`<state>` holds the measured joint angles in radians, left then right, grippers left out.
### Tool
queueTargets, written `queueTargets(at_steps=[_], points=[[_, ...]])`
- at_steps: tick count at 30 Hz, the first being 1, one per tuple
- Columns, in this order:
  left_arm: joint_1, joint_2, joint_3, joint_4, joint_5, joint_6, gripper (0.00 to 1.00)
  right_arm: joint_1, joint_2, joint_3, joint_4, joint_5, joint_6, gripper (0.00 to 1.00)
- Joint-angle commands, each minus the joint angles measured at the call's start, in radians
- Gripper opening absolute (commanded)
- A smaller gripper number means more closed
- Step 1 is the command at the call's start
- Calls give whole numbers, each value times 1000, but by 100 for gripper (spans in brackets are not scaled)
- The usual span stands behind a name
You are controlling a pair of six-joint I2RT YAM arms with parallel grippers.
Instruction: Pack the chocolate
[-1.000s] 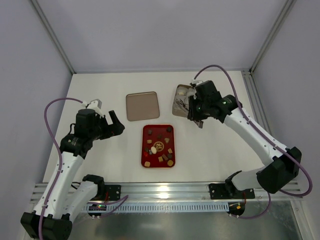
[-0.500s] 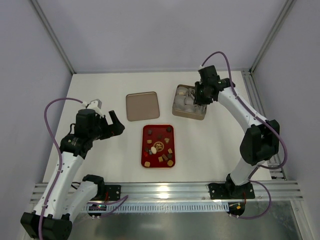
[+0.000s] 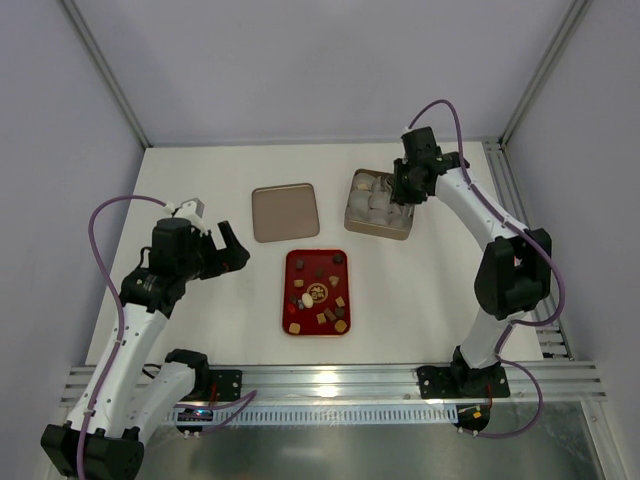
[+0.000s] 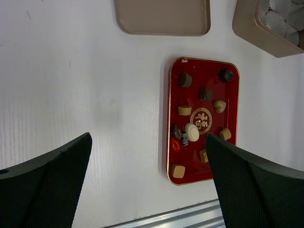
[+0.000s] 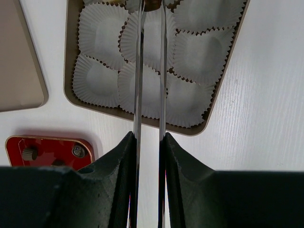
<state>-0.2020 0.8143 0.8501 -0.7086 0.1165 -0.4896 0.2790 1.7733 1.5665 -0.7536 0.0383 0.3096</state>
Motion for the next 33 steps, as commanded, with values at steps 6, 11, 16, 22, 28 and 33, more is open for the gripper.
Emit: queueTargets(at_steps=[6,11,16,22,28,33], points=[[-2,-7,0,18,2,3,100,-4,35,35,53,-9,14,26],[-2,-6,0,18,2,2,100,-4,28,35,59,-17,14,33],[-4,-6,0,18,0,3,100,-4,15,49,46,-18,11,35],[-2,-7,0,18,2,3,100,-4,-15,49,39,-23,10,40],[-2,-6,0,18,3,2,100,-3,-74,46,26,-25,13,40],[-4,-6,0,18,3,2,100,26,-207,-14,20,-26,14,40]])
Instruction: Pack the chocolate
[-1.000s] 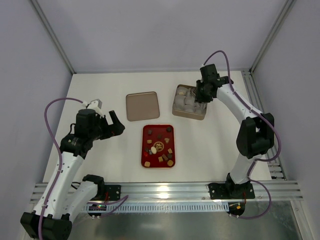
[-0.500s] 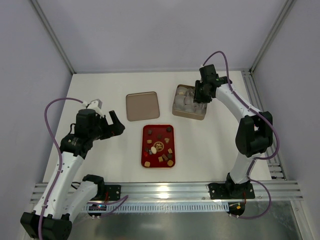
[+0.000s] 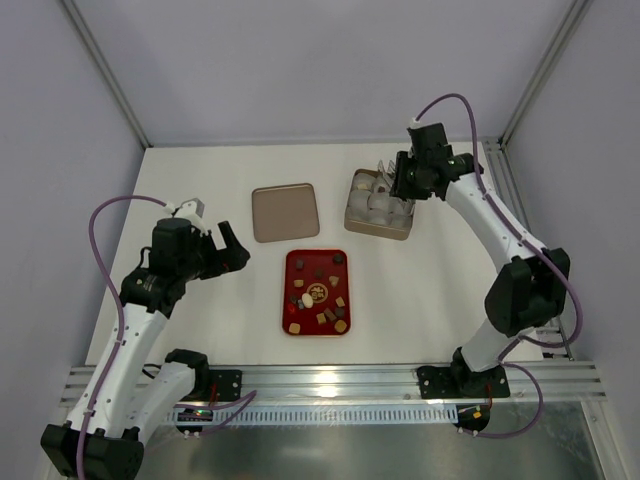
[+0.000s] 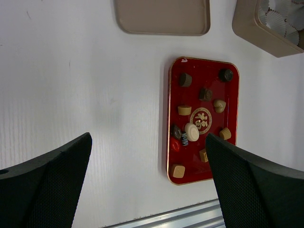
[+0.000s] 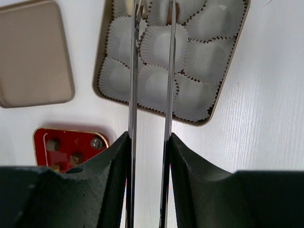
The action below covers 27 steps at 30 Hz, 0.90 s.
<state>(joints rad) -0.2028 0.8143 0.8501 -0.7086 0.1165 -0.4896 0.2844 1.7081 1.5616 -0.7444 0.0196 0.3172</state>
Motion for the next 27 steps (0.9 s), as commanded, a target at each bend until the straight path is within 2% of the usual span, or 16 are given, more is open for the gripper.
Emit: queueTargets(at_steps=[1,4,11,13,19,27], points=[[-1,-6,0,18,2,2,100,42,-163,-26,10,-7,6,39],[-3,-6,0,18,3,3,100,91,-257,-112,13,-35,6,40],[-1,-3,0,18,-1,2,100,376,-421,-362,25,19,75,40],[-1,-3,0,18,3,2,100,424,-453,-400,33,16,101,40],[-3,3,0,18,0,2,100,545,-449,-445,40,5,137,40],[-6,3,0,17,-3,2,100,588,-381,-434,36,-1,112,42]])
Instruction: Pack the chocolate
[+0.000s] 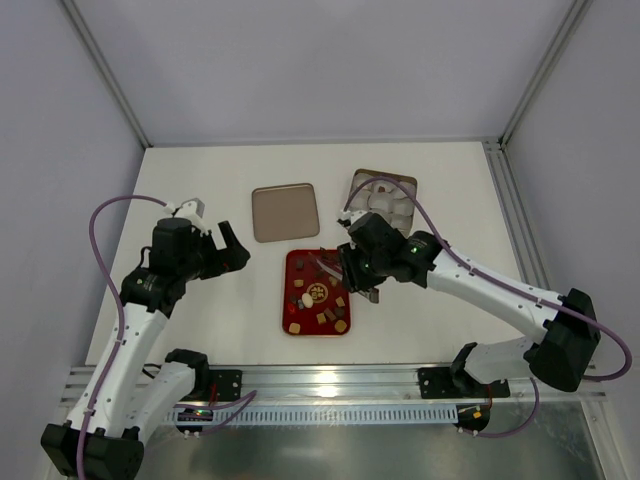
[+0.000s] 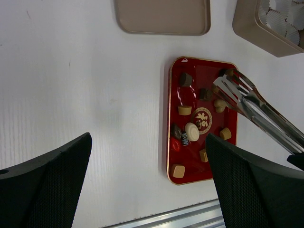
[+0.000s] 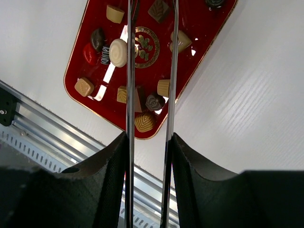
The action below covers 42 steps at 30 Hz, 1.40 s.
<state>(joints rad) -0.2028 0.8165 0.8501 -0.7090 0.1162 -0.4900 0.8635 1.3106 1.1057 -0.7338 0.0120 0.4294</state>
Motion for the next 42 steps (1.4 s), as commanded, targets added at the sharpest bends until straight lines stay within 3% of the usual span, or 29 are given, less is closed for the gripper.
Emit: queueTargets(at_steps=[1,21,42], points=[[-6,3,0,17,-6,1,100,9,19,25,19,6,-4,43],[-9,4,0,17,-4,2,100,12,84,52,-30,-63,-152,43],[-9,6,1,17,-7,2,100,14,125,77,-62,-24,-138,39]])
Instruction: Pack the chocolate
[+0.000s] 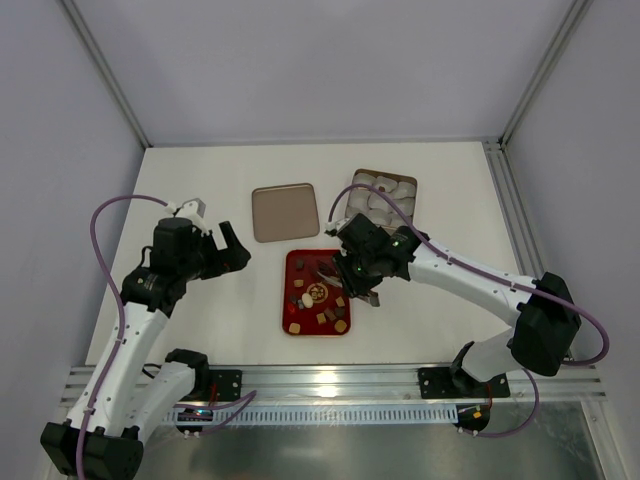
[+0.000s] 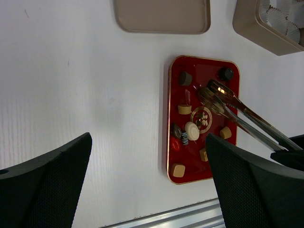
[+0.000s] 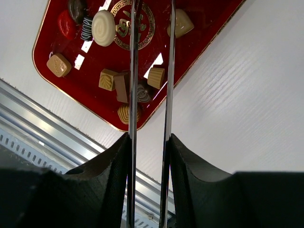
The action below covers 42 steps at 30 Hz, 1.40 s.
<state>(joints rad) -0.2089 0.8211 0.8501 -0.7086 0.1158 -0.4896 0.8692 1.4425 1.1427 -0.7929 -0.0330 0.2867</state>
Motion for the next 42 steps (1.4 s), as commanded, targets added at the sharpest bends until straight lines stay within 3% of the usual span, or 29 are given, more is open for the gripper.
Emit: queueTargets(at_steps=[1,21,25,42], points=[[-3,0,0,15,-4,2,100,8,-4,40,-3,21,8,39],[-3,-2,3,15,-4,2,100,42,45,88,-40,105,23,36],[-4,-4,0,15,-4,2,100,42,39,89,-45,104,25,32],[-4,-8,0,14,-7,-1,100,21,-34,81,-8,62,49,31]])
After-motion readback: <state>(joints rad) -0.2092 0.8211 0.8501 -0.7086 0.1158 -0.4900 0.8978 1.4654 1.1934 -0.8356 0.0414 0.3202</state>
